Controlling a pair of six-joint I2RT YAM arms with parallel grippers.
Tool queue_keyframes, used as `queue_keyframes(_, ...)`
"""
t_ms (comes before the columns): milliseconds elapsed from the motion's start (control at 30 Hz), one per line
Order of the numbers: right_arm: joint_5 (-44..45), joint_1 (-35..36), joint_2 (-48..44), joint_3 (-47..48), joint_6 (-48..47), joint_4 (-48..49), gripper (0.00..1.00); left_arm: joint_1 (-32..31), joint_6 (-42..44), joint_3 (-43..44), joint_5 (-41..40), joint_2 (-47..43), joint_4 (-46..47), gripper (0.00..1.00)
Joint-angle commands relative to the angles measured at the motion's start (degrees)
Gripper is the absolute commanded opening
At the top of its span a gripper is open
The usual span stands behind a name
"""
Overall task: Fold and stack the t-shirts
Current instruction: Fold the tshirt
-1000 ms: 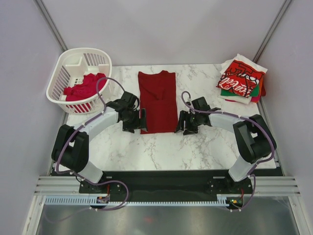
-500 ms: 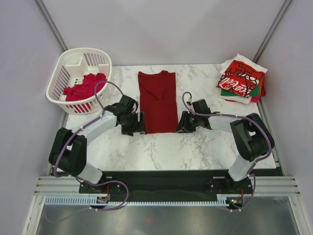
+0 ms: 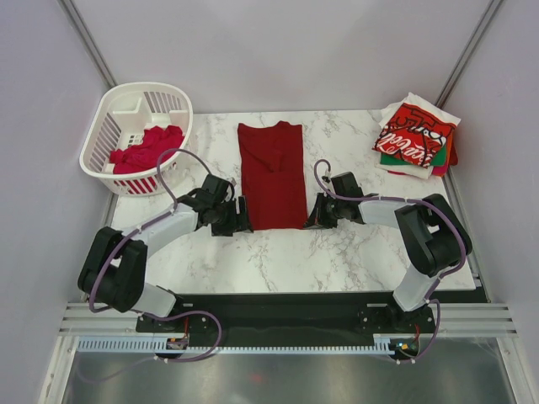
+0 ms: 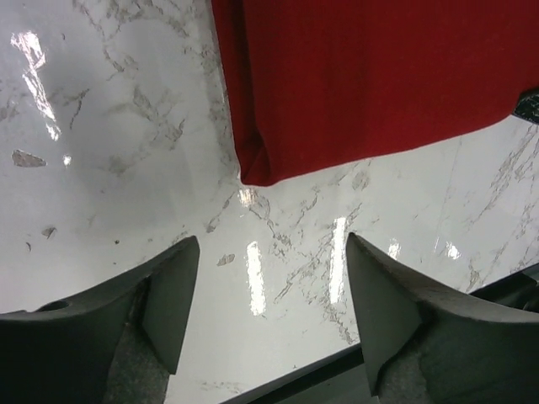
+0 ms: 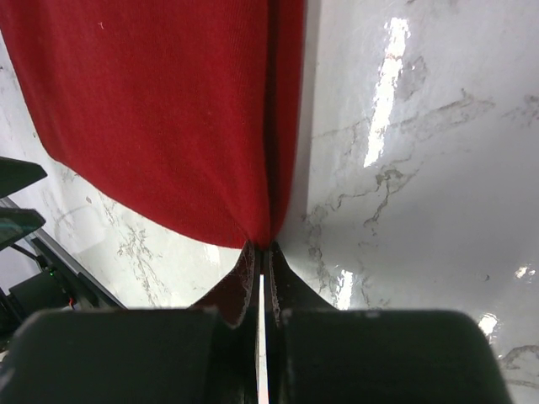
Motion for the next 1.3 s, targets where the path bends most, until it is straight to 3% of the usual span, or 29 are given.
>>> queue_keyframes(0, -0.3, 0.02, 0.51, -0.84, -1.25, 0.35, 0.0, -0.04, -2.63, -0.97, -0.32, 2.41, 8.22, 0.76)
queue_keyframes(67, -0.3, 0.11, 0.34, -1.02, -1.25, 0.09, 0.0, -0.04, -2.8, -1.15, -0.59, 4.52, 9.46, 0.7)
queue_keyframes(433, -0.92, 0.11, 0.25, -0.84, -2.22, -0.88, 0.0, 0.05, -3.59, -3.44, -0.76, 9.1, 17.9, 0.62)
queue_keyframes(533, -0.92, 0.02, 0.25, -0.76, -2.22, -0.96, 0.0, -0.04, -3.77, -3.61, -0.42, 9.37, 18.16, 0.51)
queue_keyframes(667, -0.92, 0.11, 0.25, -0.93, -2.31, -0.96, 0.0, -0.04, -4.39, -5.19, -0.5, 8.49, 18.69, 0.23)
queue_keyframes(800, -1.35, 0.11, -0.8, -1.54, -2.13, -1.05, 0.0, -0.04, -4.91, -5.9, 0.28, 7.18, 18.95, 0.03)
queue_keyframes(1033, -0.57, 1.6, -9.58, -5.41, -1.08, -4.11, 0.0, -0.74, -9.91, -8.97, 4.94, 0.33, 17.73, 0.02)
queue_keyframes(1267, 4.44, 7.4, -24.6, -10.32, -0.38, -13.17, 0.0, -6.71, -17.3, -14.94, 5.39, -18.89, 8.35, 0.02)
